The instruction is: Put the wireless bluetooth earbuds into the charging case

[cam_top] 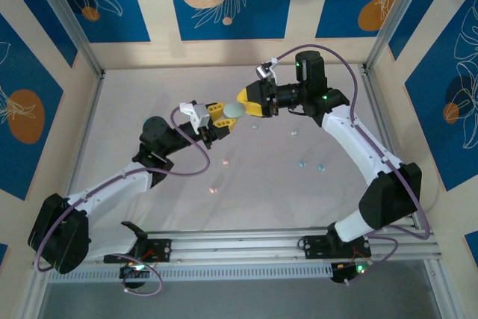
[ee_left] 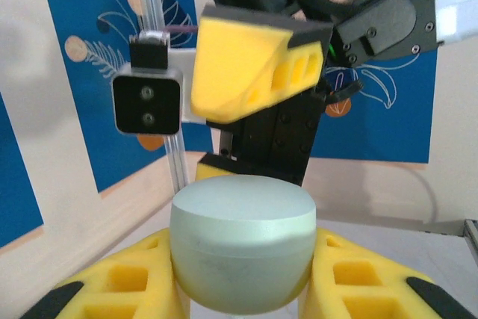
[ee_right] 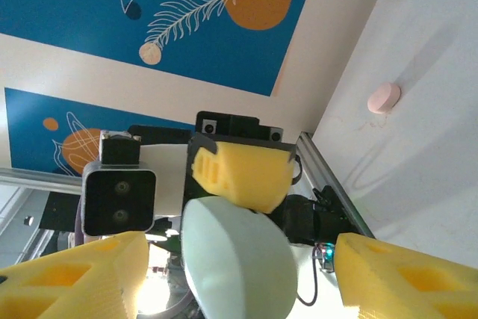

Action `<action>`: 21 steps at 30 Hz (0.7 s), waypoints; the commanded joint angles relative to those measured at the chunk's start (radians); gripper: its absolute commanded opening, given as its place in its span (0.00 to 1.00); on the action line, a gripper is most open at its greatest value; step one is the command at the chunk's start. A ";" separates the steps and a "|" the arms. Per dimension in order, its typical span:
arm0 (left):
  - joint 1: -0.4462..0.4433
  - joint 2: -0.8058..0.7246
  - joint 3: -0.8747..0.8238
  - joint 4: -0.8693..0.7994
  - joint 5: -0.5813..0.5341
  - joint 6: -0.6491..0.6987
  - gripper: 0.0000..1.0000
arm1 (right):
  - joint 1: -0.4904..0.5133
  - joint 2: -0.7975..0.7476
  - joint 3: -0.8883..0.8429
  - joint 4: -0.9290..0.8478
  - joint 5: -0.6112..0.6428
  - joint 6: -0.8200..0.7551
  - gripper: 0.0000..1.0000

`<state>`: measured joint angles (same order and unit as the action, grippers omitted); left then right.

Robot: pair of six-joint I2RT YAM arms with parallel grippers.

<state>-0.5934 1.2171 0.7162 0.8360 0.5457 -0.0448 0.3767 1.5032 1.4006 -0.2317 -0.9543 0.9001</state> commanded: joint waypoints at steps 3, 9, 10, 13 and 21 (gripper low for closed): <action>-0.005 -0.002 0.035 0.081 0.001 -0.011 0.23 | 0.010 0.021 -0.007 0.061 -0.115 0.086 0.61; -0.006 0.009 0.046 0.077 0.003 -0.012 0.24 | 0.035 0.038 0.016 0.074 -0.179 0.109 0.52; -0.005 0.012 0.047 0.077 0.003 -0.013 0.24 | 0.037 0.038 0.017 0.069 -0.182 0.106 0.50; -0.005 0.016 0.054 0.076 0.008 -0.016 0.24 | 0.040 0.043 0.014 0.069 -0.179 0.107 0.41; -0.005 0.032 0.065 0.050 0.026 -0.027 0.33 | 0.038 0.033 -0.003 0.111 -0.158 0.131 0.20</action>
<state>-0.5934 1.2407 0.7410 0.8749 0.5484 -0.0544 0.4072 1.5417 1.4002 -0.1413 -1.1004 1.0206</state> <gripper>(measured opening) 0.330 0.283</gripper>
